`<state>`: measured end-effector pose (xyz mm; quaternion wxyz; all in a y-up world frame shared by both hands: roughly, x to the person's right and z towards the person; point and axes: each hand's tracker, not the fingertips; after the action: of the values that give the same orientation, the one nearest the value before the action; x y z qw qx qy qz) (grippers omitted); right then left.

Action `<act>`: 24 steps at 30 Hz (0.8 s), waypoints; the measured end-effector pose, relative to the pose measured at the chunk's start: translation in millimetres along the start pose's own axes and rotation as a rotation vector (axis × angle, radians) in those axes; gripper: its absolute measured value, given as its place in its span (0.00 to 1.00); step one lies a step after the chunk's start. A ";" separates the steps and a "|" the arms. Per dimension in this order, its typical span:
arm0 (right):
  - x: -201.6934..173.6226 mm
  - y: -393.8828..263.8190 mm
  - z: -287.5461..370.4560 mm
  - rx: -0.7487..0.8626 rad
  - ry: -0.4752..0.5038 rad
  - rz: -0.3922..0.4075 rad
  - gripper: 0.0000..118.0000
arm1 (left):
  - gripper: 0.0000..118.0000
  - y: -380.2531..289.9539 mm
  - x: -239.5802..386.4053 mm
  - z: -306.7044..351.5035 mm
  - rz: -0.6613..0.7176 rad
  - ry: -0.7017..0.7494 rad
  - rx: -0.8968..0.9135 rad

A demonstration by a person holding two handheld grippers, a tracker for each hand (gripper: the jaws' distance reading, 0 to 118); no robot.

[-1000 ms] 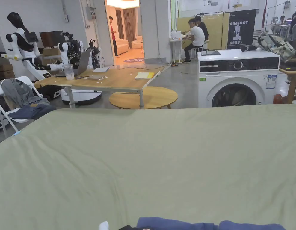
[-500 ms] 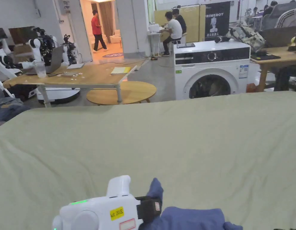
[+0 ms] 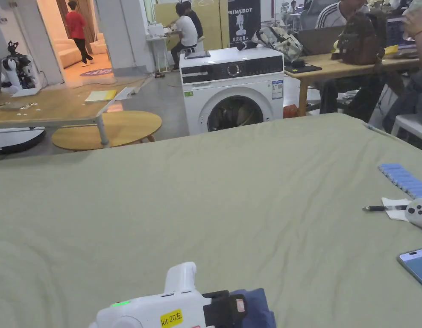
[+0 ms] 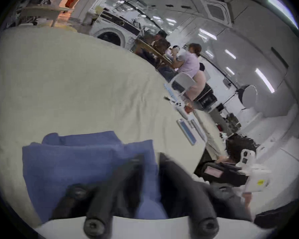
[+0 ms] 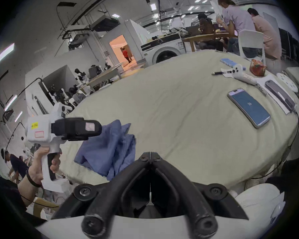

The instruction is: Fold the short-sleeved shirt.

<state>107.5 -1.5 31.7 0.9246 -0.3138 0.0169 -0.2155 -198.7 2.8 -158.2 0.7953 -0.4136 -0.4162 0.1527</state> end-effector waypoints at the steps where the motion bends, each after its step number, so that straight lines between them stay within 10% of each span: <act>1: 0.2 -0.2 -0.9 0.001 -0.001 -0.003 0.00 | 0.00 -1.8 -2.5 -9.3 0.004 0.045 -0.039; 5: -5.3 -3.0 -6.4 -0.010 0.013 -0.007 0.00 | 0.00 -30.9 -11.2 -62.4 0.031 0.038 -0.252; 13: -38.0 -8.0 -42.4 -0.087 0.081 0.042 0.00 | 0.00 -11.9 0.2 -19.8 -0.016 -0.046 -0.099; 17: -63.4 7.1 -87.3 -0.158 0.168 0.076 0.00 | 0.75 0.6 -9.6 36.2 -0.092 0.014 -0.013; 24: -78.7 -8.5 -157.1 -0.349 0.028 0.260 0.00 | 0.81 -7.4 -89.9 103.3 0.114 0.149 0.070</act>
<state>6.8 -65.3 -97.6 0.8759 -0.4613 0.1071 -0.0925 -335.5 0.2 -168.3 0.8280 -0.4187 -0.3261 0.1809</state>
